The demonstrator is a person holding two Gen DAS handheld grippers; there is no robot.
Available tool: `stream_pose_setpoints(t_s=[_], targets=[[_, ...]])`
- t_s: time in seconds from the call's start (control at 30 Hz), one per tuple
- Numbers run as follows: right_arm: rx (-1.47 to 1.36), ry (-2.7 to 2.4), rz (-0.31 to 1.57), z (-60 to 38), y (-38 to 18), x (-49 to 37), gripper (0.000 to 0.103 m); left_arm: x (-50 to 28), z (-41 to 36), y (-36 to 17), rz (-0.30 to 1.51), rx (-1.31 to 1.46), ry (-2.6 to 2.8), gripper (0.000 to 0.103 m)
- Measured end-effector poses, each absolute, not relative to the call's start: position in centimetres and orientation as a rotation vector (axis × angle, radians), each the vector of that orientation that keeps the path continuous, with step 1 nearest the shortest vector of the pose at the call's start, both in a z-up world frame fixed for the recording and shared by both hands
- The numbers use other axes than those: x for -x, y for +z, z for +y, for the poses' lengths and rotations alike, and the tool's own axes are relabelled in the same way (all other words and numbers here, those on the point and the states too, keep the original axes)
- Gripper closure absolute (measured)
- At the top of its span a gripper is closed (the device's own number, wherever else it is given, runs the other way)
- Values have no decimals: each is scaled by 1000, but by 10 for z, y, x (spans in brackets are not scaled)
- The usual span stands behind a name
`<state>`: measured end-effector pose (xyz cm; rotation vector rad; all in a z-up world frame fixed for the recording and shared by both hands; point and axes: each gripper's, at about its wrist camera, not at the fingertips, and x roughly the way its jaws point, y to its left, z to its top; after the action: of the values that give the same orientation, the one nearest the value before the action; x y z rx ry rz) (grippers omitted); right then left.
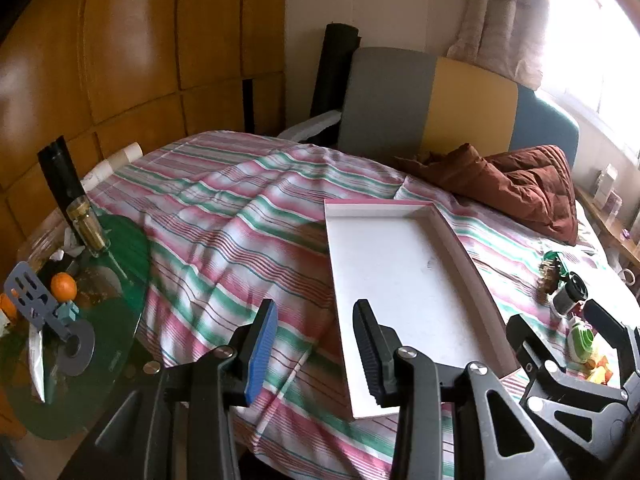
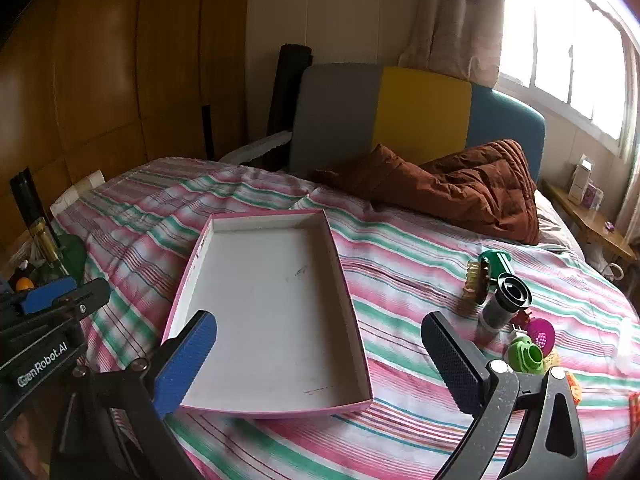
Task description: Organize rigid objects
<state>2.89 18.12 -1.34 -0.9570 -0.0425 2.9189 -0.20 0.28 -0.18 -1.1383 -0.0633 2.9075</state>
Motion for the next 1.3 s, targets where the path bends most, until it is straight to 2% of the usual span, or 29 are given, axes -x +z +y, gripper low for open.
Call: stream_pose_setpoints(t_s=[1.3], targets=[[942, 2849, -31, 226, -11, -34, 0, 4, 32, -11, 97, 1149, 2835, 64]])
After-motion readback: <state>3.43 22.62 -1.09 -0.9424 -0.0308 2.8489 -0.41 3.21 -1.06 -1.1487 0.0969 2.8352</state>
